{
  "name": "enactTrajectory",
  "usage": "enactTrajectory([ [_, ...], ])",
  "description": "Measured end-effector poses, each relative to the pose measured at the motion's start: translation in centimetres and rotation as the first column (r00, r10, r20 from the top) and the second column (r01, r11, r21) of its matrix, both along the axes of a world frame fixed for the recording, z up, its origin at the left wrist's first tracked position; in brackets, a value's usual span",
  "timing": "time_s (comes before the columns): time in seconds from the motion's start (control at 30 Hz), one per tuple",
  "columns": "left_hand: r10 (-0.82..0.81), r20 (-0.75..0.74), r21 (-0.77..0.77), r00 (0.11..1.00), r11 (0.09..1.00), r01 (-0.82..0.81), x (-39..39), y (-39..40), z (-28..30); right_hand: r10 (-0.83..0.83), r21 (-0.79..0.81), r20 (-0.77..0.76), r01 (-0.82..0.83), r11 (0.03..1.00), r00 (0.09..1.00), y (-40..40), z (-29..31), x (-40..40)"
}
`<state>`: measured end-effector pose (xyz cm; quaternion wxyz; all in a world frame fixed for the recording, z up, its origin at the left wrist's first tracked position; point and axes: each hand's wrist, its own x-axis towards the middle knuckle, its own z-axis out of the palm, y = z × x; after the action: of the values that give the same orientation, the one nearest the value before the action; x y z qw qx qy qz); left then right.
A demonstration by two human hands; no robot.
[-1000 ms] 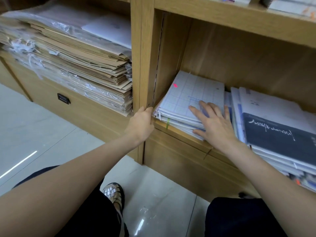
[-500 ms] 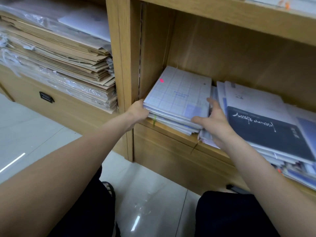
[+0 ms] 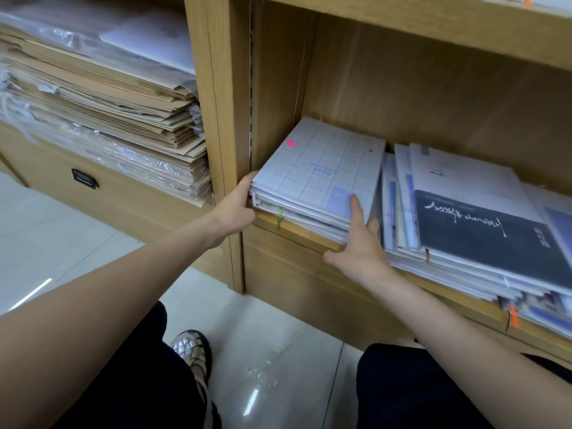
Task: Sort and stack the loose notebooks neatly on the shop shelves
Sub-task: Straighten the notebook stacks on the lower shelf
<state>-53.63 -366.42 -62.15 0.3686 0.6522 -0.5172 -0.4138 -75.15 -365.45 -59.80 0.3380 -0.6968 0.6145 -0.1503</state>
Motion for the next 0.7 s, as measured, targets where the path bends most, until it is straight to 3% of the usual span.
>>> enactTrajectory([
  [0.13,0.039,-0.025,0.001,0.999,0.999,-0.039,0.0,-0.4,0.4,0.009,-0.016,0.026,-0.009,1.0,1.0,0.4,-0.2,0.5],
  [0.33,0.078,-0.011,0.004,0.997,0.997,-0.078,-0.3,-0.4,0.3,-0.04,0.028,0.281,0.033,0.999,0.959,-0.4,0.3,-1.0],
  [0.47,0.097,-0.003,0.008,0.995,0.995,-0.097,-0.8,0.0,0.1,-0.067,0.102,0.336,0.035,0.994,0.94,-1.1,0.6,-0.4],
  [0.7,0.185,-0.144,-0.013,0.972,0.982,-0.189,-2.8,0.1,0.2,-0.223,0.076,0.417,0.211,0.975,0.881,-0.8,0.5,1.6],
])
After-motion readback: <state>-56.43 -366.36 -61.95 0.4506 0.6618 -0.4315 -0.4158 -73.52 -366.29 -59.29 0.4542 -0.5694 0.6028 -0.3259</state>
